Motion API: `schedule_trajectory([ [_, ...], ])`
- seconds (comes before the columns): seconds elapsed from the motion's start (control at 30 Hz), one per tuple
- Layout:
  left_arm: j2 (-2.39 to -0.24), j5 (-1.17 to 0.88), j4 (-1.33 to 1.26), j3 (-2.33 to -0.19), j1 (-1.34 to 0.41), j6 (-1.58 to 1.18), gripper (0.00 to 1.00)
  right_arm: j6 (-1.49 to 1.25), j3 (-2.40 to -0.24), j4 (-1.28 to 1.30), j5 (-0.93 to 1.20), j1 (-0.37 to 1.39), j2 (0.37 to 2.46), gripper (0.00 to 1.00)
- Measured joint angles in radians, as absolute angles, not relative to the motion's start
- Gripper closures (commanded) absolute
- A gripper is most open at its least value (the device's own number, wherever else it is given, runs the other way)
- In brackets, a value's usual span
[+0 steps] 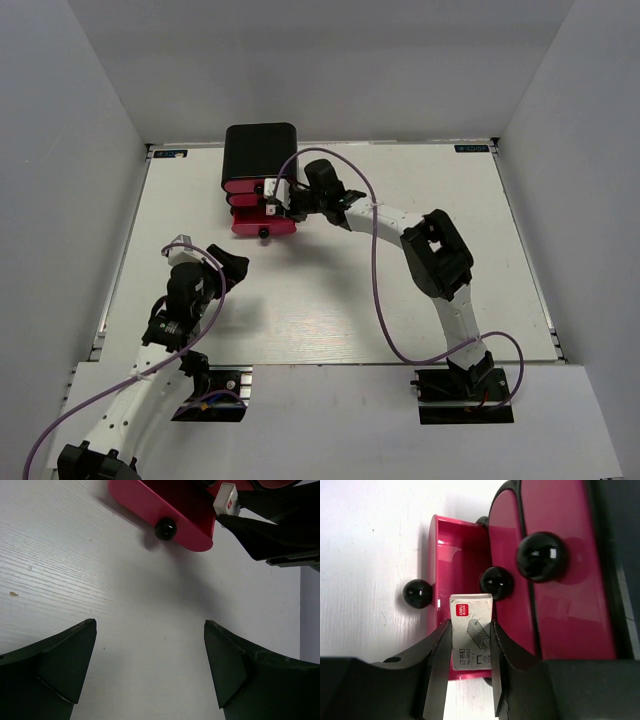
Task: Sort the stationery into containers
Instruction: Place the stationery in the drawer.
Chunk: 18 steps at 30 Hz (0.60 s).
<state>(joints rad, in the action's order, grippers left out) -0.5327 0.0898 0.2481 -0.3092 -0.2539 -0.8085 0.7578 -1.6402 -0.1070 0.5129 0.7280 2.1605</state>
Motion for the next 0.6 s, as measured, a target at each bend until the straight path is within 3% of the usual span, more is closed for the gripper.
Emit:
schedule_trajectory([
  [0.1, -0.54, 0.09, 0.25, -0.309, -0.254, -0.809, 0.01, 0.753, -1.647, -0.127, 0.487, 0.743, 2.188, 0.88],
  [0.23, -0.54, 0.09, 0.255, -0.309, -0.254, -0.812, 0.01, 0.754, -1.653, -0.141, 0.463, 0.758, 2.219, 0.62],
  [0.27, -0.54, 0.09, 0.255, -0.309, -0.254, -0.813, 0.01, 0.754, -1.653, -0.141, 0.455, 0.76, 2.222, 0.52],
  [0.37, -0.539, 0.09, 0.256, -0.309, -0.254, -0.813, 0.01, 0.754, -1.653, -0.147, 0.445, 0.762, 2.225, 0.47],
  [0.6, -0.543, 0.089, 0.255, -0.309, -0.254, -0.813, 0.01, 0.73, -1.603, -0.185, 0.443, 0.76, 2.192, 0.46],
])
